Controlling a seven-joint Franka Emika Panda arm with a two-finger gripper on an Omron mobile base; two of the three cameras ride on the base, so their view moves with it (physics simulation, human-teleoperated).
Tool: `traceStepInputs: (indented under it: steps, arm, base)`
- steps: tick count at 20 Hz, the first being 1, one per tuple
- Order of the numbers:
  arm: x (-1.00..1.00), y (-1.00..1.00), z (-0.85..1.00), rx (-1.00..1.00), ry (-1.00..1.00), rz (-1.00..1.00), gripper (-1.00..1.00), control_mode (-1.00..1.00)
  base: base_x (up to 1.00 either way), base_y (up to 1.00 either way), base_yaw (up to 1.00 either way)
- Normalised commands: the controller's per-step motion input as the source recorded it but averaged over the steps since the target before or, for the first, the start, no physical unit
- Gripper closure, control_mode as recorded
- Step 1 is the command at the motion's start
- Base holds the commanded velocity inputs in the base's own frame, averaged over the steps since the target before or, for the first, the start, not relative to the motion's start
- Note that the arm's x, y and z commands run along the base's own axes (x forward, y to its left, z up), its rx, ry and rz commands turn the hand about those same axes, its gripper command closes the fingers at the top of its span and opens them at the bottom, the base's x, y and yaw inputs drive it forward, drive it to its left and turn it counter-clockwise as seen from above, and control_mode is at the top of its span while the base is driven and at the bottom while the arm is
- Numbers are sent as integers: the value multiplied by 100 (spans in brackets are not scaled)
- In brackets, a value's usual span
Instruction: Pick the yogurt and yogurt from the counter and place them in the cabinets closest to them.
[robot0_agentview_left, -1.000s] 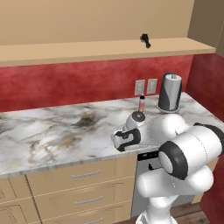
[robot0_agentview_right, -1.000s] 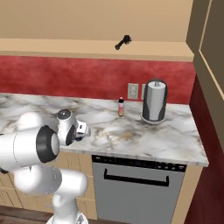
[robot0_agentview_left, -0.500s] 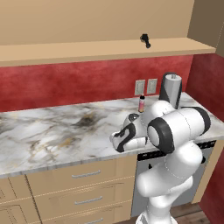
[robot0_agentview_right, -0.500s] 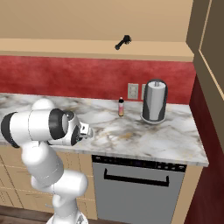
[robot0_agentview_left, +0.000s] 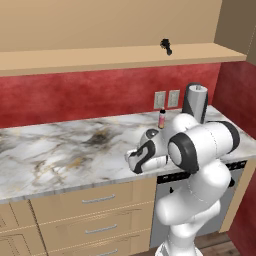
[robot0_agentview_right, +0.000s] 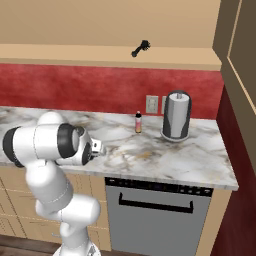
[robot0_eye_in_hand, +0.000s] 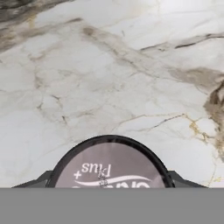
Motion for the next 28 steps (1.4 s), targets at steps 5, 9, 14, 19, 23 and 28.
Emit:
traceStepInputs:
  steps: [5, 9, 14, 19, 23, 28]
  arm:
    - [-2, 0, 48, 2, 6, 0, 100, -100]
    - [-3, 0, 65, 2, 12, 0, 100, -100]
    - [-8, 0, 64, 1, 14, 0, 100, -100]
    - [-17, 0, 60, 0, 18, 0, 100, -100]
    - [-40, 0, 57, 0, 15, 0, 100, -100]
    - [-62, 0, 49, 0, 11, 0, 100, -100]
  base:
    - [0, 0, 0]
    - [0, 0, 0]
    - [0, 0, 0]
    - [0, 0, 0]
    - [0, 0, 0]
    - [0, 0, 0]
